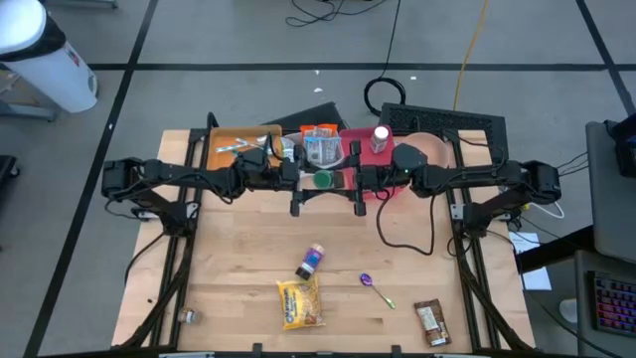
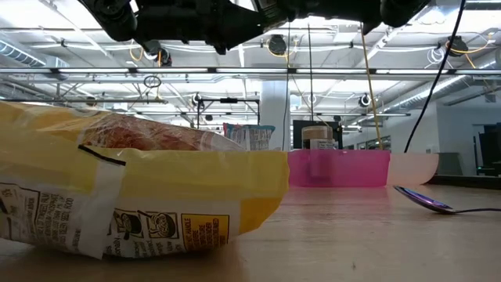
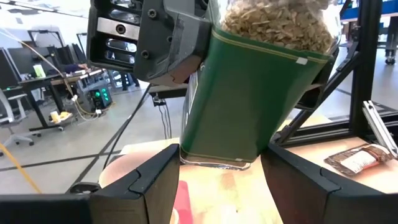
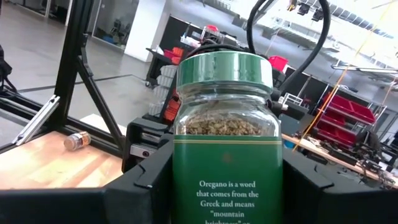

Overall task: Pick & Place Food Item
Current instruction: Put the green seasoning bottle into the pink bin

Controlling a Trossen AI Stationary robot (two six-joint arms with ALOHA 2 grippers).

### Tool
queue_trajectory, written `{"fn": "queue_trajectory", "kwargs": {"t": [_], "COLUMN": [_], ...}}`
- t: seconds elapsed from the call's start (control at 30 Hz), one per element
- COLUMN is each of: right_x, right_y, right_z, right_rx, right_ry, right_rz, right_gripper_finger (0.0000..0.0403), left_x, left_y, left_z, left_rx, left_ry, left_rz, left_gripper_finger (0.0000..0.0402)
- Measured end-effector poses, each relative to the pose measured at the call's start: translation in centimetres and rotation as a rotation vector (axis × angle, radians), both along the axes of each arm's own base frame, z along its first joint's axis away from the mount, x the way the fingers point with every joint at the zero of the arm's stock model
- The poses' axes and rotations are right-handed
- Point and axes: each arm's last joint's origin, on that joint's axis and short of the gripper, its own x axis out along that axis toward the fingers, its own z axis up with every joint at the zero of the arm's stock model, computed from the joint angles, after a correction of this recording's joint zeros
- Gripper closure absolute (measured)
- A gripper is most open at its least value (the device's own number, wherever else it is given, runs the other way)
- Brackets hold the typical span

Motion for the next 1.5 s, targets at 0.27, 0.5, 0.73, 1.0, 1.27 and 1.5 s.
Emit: {"fn": "queue_trajectory", "kwargs": {"t": [0.27,0.5,0.73,1.0,1.27,1.5], "right_x": [0.0,-0.1,0.0,-0.1,-0.1,-0.1], "right_y": [-0.2,-0.4,-0.2,-0.1,-0.1,-0.1], "right_z": [-0.1,-0.1,0.0,0.2,0.1,0.0], "right_rx": [0.001,0.006,0.003,0.025,0.026,0.024], "right_ry": [0.002,0.005,-0.013,-0.025,-0.012,-0.003], "right_rz": [-0.006,-0.018,-0.015,0.025,0.023,0.030], "right_gripper_finger": [0.0214,0.0214,0.0214,0.0214,0.0214,0.0214], "left_x": [0.7,1.0,0.9,1.4,3.1,3.1], "left_y": [-0.2,-0.9,-0.9,-0.7,0.0,-0.2], "left_z": [1.0,1.4,1.6,1.0,-0.8,-0.9], "left_rx": [-0.020,-0.006,-0.012,-0.026,-0.037,0.001], "left_ry": [0.063,0.060,0.049,0.045,-0.009,-0.018], "left_rz": [-0.008,0.069,0.073,0.110,0.193,0.111], "left_gripper_finger": [0.0157,0.0088,0.0052,0.0051,0.0121,0.0206]}}
